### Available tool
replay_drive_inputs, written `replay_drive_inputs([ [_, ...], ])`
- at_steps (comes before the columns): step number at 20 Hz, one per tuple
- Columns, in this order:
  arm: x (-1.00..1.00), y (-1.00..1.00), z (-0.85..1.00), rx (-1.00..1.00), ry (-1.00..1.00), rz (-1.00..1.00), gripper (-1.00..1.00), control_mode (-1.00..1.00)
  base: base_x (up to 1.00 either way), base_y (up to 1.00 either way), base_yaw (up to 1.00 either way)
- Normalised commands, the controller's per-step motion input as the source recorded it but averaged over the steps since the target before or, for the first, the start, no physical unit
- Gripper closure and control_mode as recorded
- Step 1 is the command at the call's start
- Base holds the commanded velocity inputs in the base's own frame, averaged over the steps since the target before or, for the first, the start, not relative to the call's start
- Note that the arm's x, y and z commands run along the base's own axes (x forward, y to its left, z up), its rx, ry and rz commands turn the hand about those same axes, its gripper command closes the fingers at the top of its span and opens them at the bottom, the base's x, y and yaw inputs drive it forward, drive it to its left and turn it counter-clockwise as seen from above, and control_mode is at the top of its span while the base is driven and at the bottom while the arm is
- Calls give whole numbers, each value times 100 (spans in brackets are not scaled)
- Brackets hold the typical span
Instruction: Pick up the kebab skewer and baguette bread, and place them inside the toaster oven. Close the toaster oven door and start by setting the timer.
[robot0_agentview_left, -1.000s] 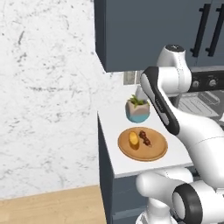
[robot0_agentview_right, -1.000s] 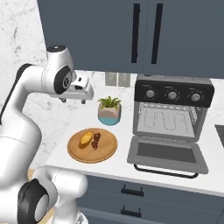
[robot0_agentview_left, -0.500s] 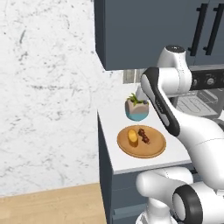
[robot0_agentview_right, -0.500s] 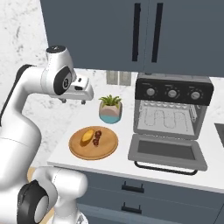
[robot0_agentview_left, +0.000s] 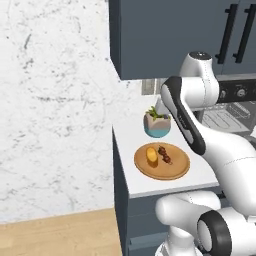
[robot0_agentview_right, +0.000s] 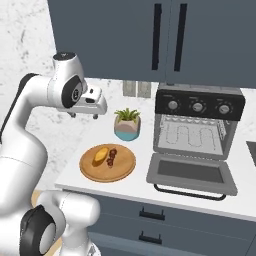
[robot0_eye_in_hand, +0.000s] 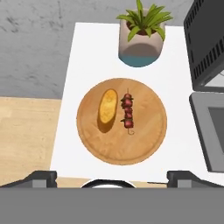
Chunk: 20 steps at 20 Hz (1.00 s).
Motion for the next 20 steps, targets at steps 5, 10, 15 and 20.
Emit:
replay_drive_inputs([
  [5,0,0,0,0,0,0,-100,100,-26,14,4],
  [10,0,0,0,0,0,0,-100,100,-56,4,1],
  [15,0,0,0,0,0,0,-100,100,-62,10,1],
  [20,0,0,0,0,0,0,-100,100,-14,-22,-2],
])
